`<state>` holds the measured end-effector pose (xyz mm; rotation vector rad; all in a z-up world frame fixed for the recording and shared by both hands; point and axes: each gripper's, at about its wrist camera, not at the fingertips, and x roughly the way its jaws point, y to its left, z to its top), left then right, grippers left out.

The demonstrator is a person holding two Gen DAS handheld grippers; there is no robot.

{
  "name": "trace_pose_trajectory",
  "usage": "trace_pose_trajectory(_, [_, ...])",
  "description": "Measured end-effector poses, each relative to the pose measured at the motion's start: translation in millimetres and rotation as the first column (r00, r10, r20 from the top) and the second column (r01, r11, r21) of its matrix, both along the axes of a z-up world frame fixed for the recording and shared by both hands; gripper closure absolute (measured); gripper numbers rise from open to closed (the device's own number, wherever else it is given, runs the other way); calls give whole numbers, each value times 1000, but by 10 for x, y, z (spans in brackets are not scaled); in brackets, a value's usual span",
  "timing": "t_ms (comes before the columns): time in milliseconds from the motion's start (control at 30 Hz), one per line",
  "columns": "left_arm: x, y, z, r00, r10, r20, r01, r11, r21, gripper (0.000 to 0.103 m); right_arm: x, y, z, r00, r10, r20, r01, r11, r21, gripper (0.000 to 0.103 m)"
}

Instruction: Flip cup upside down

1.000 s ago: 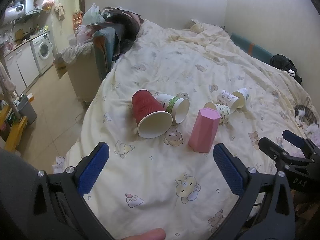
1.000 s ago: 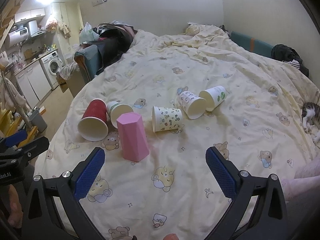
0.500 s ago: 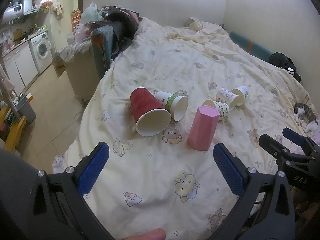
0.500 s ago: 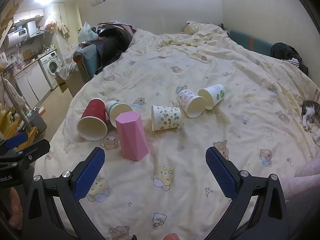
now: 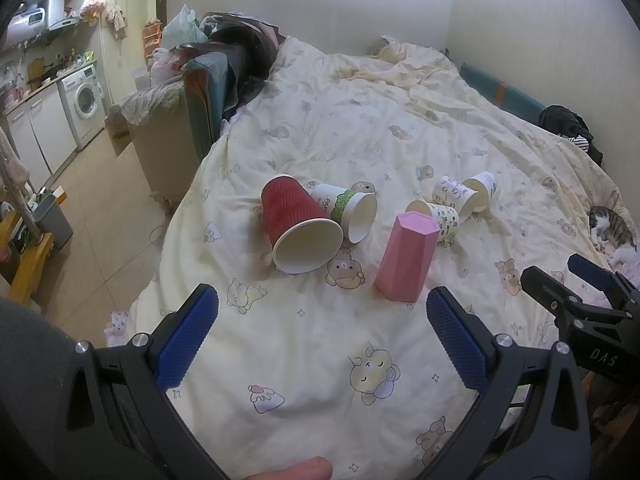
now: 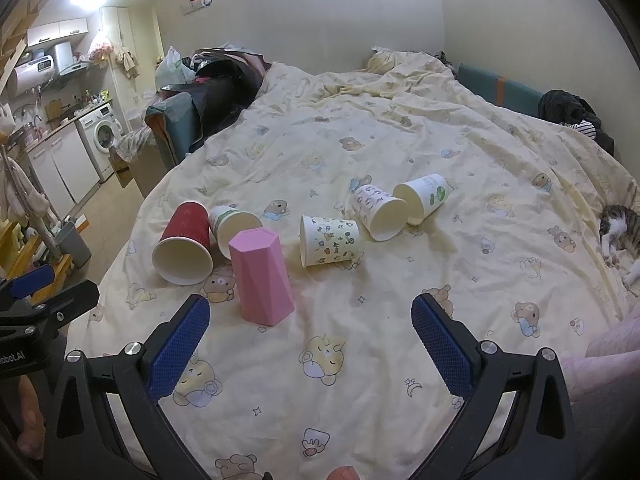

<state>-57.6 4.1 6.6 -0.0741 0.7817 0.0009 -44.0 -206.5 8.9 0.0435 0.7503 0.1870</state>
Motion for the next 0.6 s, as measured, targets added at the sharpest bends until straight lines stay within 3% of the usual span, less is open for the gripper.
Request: trace_pose_trajectory(600, [-8,10,-13,1000,2,-4,-2,1000,2,0,2,0,8,1000,2,-7,-2,1000,-3,0])
